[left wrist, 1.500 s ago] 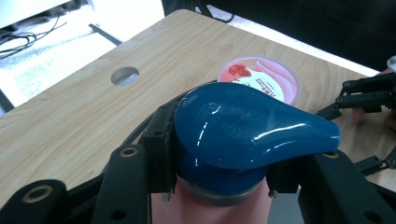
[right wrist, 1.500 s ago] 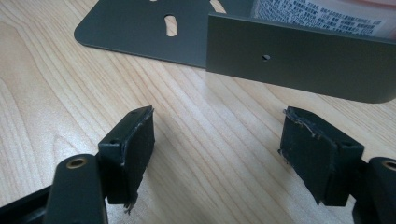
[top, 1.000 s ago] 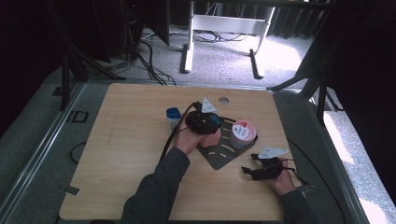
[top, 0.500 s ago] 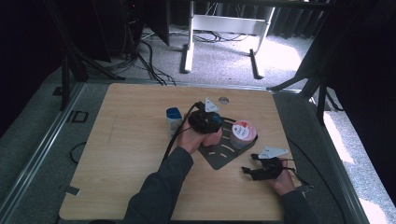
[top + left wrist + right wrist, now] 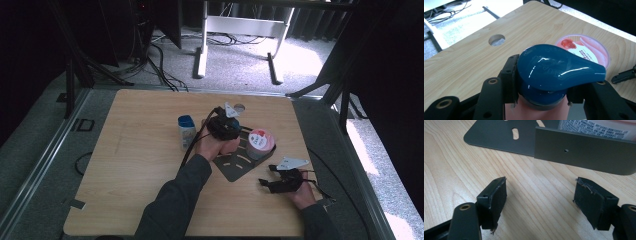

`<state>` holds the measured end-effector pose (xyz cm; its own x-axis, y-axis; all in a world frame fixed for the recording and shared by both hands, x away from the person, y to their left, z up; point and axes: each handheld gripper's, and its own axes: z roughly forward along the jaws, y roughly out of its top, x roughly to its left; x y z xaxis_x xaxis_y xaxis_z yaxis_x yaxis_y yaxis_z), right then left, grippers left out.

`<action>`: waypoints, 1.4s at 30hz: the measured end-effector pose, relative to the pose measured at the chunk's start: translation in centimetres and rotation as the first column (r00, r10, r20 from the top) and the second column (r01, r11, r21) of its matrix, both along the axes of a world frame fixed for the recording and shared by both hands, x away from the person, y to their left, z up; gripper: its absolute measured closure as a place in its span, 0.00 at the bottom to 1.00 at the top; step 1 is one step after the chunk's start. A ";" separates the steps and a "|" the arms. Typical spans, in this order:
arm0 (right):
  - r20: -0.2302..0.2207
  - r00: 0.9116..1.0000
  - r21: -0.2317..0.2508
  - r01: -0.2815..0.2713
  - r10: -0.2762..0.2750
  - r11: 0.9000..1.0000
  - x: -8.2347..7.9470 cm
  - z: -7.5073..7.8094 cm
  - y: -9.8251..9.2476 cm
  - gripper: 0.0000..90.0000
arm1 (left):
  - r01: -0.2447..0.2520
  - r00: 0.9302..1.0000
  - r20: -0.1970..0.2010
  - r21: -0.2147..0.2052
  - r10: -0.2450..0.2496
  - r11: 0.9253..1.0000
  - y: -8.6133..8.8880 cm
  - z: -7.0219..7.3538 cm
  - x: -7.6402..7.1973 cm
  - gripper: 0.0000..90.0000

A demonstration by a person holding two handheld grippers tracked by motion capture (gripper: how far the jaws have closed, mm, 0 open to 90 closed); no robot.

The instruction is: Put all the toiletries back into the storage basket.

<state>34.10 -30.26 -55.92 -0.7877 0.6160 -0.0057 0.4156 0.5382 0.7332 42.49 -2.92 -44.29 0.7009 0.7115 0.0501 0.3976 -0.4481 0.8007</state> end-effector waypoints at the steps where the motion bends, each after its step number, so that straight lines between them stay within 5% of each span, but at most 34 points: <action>1: -0.001 1.000 0.000 0.001 -0.001 1.000 0.0 0.0 0.0 0.29 | 0.002 1.000 -0.002 0.002 -0.002 1.000 -0.1 0.0 0.1 0.59; 25: -0.002 1.000 -0.001 0.000 0.000 1.000 0.0 0.0 0.0 0.29 | -0.057 0.998 -0.013 -0.018 0.057 0.998 -1.8 -0.4 2.3 0.59; 42: -0.002 1.000 -0.001 0.001 -0.001 1.000 0.0 0.0 0.0 0.29 | -0.169 0.985 -0.027 -0.034 0.168 0.985 -3.4 -1.9 3.9 0.59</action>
<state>34.15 -30.25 -55.92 -0.7872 0.6167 -0.0047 0.4174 0.5384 0.7321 46.36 -6.27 -46.19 0.5717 0.8205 0.0072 0.4842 -0.3444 0.8043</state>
